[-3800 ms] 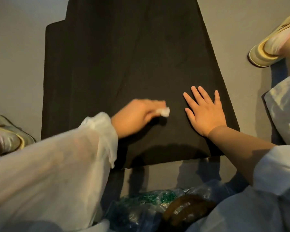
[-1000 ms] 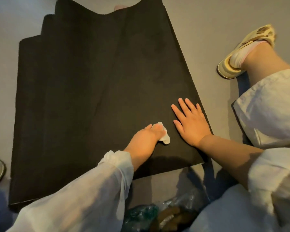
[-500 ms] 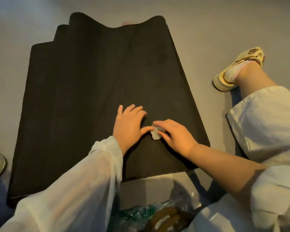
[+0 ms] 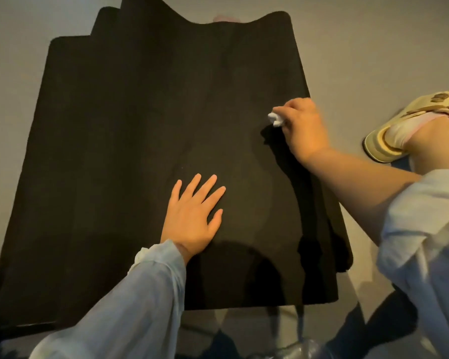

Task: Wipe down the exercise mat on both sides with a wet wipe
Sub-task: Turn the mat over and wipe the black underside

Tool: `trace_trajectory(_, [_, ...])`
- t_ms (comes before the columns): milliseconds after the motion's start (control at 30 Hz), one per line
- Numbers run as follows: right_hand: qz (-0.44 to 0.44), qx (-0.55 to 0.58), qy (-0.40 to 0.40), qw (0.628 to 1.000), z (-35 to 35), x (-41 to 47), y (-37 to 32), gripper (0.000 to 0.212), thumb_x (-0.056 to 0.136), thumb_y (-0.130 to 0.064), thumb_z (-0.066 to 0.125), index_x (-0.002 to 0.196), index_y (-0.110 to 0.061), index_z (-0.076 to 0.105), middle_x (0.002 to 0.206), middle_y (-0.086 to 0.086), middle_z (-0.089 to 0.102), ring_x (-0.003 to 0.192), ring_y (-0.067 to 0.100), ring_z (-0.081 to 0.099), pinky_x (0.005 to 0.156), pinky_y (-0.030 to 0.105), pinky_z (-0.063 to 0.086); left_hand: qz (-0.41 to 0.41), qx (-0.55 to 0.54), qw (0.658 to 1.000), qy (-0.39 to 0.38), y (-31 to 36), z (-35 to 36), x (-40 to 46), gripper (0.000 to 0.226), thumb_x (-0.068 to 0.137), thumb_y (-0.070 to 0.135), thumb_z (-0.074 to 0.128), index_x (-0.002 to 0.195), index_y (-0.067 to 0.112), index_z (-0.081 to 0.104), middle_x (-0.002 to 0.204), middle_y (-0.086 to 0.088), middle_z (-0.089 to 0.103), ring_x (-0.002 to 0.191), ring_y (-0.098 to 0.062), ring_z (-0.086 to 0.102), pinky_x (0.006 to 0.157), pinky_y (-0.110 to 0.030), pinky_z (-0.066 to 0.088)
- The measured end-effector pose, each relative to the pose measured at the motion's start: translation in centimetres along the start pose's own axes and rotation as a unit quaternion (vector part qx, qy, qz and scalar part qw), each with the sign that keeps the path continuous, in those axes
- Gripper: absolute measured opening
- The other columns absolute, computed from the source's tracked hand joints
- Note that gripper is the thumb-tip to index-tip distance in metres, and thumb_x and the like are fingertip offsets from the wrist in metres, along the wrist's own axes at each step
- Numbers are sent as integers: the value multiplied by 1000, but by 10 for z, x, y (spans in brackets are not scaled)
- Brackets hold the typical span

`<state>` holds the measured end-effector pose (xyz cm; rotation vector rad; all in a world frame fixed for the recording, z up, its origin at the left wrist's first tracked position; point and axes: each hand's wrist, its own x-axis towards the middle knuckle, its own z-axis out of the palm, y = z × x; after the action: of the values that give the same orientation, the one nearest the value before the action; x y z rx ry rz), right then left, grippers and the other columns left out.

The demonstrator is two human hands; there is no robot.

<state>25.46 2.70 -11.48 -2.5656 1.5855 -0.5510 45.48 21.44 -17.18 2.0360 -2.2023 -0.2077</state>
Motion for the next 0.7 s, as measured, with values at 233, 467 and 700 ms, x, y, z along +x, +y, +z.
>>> trace_trajectory(233, [-8, -26, -154, 988, 33, 5, -10, 32, 91, -5, 51, 119, -10, 64, 120, 14, 58, 115, 31, 50, 99, 36, 39, -9, -2, 1000, -10, -4, 2, 2, 46, 90, 40, 46, 135, 32, 47, 148, 7, 37, 140, -22, 26, 112, -39, -5])
trace_trajectory(467, [-149, 81, -241, 956, -3, -95, -37, 24, 75, 6, 67, 96, -5, 73, 96, 13, 69, 92, 32, 65, 83, 25, 40, -1, -5, 1000, 4, -4, -1, 1, 47, 89, 39, 41, 134, 28, 51, 146, 1, 41, 138, -28, 31, 113, -46, 8])
trace_trajectory(700, [-254, 144, -386, 875, -42, -197, -48, 23, 74, -4, 76, 93, -15, 74, 93, 4, 70, 84, 22, 68, 76, 29, 54, 8, 15, 1000, 5, -2, 2, -1, 44, 93, 36, 44, 136, 25, 49, 148, -1, 39, 138, -30, 29, 113, -49, 10])
